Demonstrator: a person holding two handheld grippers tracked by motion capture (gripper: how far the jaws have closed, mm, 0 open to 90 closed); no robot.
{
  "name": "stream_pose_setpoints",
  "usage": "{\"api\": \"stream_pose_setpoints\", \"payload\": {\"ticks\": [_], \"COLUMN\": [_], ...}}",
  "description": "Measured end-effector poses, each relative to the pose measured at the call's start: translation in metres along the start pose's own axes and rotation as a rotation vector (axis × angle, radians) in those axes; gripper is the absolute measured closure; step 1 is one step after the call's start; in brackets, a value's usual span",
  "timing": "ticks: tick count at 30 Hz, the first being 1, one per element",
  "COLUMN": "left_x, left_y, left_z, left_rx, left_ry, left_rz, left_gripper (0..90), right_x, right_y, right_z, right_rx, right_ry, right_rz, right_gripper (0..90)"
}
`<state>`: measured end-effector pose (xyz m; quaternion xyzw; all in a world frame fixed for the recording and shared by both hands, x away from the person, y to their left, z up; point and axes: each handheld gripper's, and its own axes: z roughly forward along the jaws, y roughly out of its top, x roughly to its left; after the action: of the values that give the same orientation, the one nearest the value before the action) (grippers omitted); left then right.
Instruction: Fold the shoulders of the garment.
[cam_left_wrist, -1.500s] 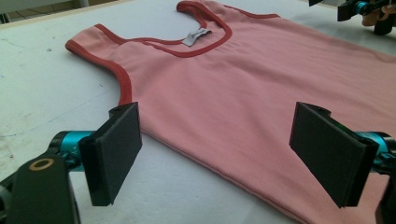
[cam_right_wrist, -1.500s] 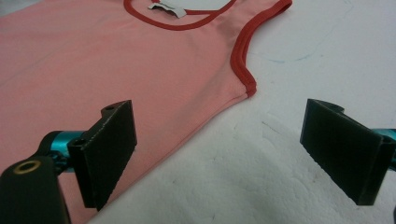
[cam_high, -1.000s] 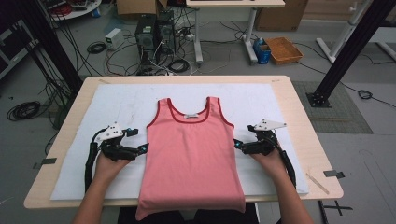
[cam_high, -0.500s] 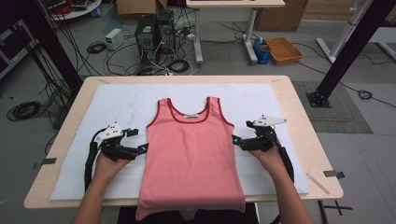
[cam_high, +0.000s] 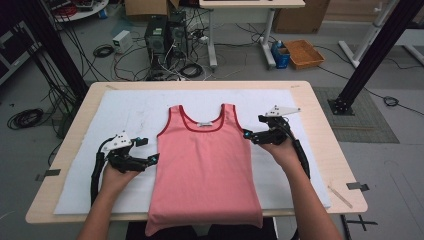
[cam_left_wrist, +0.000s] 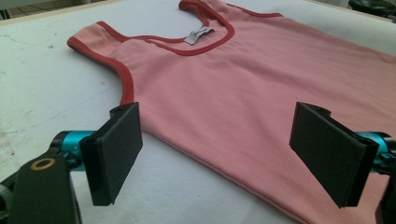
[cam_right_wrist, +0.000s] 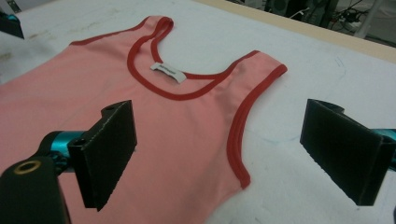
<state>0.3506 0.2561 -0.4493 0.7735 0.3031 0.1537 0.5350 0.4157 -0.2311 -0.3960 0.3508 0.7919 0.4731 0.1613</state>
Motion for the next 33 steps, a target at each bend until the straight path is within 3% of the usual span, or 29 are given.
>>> {"api": "stream_pose_setpoints", "payload": {"ticks": [14, 27, 33], "left_x": [0.001, 0.001, 0.000], "left_y": [0.000, 0.000, 0.000], "left_z": [0.000, 0.001, 0.001], "left_rx": [-0.003, 0.010, 0.011], "left_ry": [-0.013, -0.005, -0.007], "left_rz": [-0.005, -0.004, -0.002], "left_gripper": [17.2, 17.2, 17.2], "right_x": [-0.016, -0.022, -0.028], "right_y": [0.034, 0.049, 0.055], "right_z": [0.036, 0.065, 0.079], "right_rx": [0.091, 0.101, 0.138], "right_ry": [-0.035, -0.050, -0.057], "right_rz": [0.002, 0.015, 0.026], "right_gripper": [10.4, 10.4, 10.4]}}
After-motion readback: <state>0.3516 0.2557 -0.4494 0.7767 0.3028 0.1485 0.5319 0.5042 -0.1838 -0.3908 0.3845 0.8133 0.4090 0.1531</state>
